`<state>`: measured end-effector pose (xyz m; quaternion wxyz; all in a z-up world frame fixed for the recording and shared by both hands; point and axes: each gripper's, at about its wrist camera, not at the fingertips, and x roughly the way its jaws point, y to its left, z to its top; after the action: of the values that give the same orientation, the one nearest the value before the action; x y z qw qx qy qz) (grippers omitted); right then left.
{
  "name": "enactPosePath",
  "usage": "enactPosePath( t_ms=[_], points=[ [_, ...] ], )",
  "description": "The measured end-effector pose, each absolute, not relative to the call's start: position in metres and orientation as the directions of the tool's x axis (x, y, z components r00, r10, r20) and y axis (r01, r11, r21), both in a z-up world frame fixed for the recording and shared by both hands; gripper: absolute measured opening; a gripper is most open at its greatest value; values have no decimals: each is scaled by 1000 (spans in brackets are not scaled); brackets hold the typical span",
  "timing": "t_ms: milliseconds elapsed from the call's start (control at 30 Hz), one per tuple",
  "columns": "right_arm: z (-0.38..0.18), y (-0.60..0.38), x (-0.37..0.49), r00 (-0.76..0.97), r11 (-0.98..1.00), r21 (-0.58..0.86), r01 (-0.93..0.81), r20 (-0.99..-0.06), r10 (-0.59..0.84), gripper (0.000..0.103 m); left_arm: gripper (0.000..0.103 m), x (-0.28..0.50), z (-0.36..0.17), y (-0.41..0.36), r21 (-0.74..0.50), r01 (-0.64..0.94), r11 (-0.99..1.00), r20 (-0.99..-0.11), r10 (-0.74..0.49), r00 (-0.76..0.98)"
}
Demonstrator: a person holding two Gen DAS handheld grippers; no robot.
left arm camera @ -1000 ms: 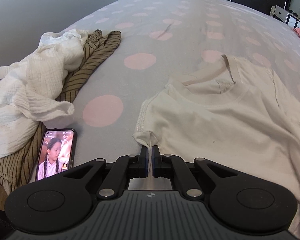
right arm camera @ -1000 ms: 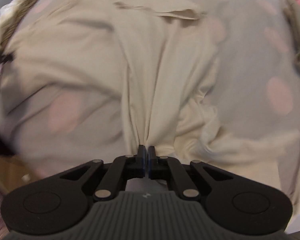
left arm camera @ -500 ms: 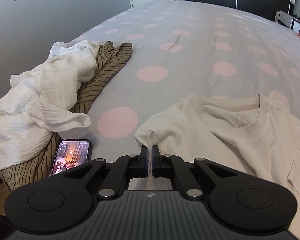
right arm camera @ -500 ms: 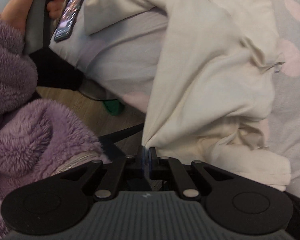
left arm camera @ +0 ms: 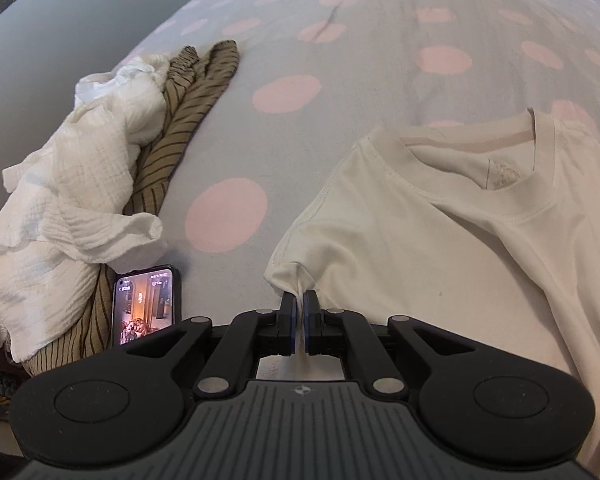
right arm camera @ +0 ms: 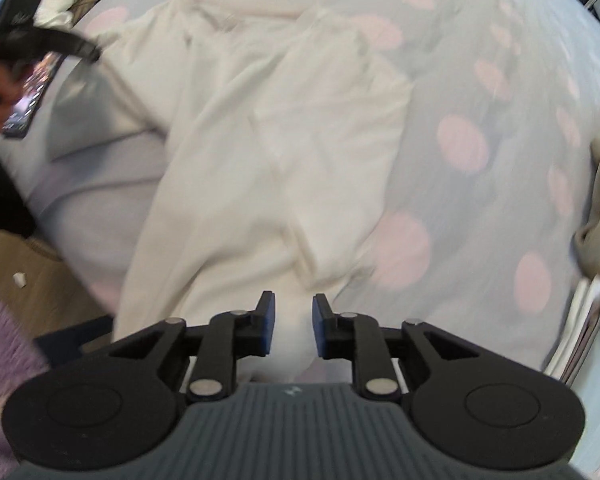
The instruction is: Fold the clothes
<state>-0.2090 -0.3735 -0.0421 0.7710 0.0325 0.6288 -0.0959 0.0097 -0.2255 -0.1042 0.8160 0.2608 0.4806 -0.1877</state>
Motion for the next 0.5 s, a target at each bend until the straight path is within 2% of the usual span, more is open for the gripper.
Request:
enactPosePath(
  t_ms=[267,500],
  points=[
    [-65,-411,-156,190,971,-190,145,-958,-216,23,2,18,-132,-237,289,615,733,-922,42,384],
    [-78,-436,-111,230,968,-184,167,-948,-220,24,2,30,-136,-241,274,609,744,-942,79,327]
  ],
)
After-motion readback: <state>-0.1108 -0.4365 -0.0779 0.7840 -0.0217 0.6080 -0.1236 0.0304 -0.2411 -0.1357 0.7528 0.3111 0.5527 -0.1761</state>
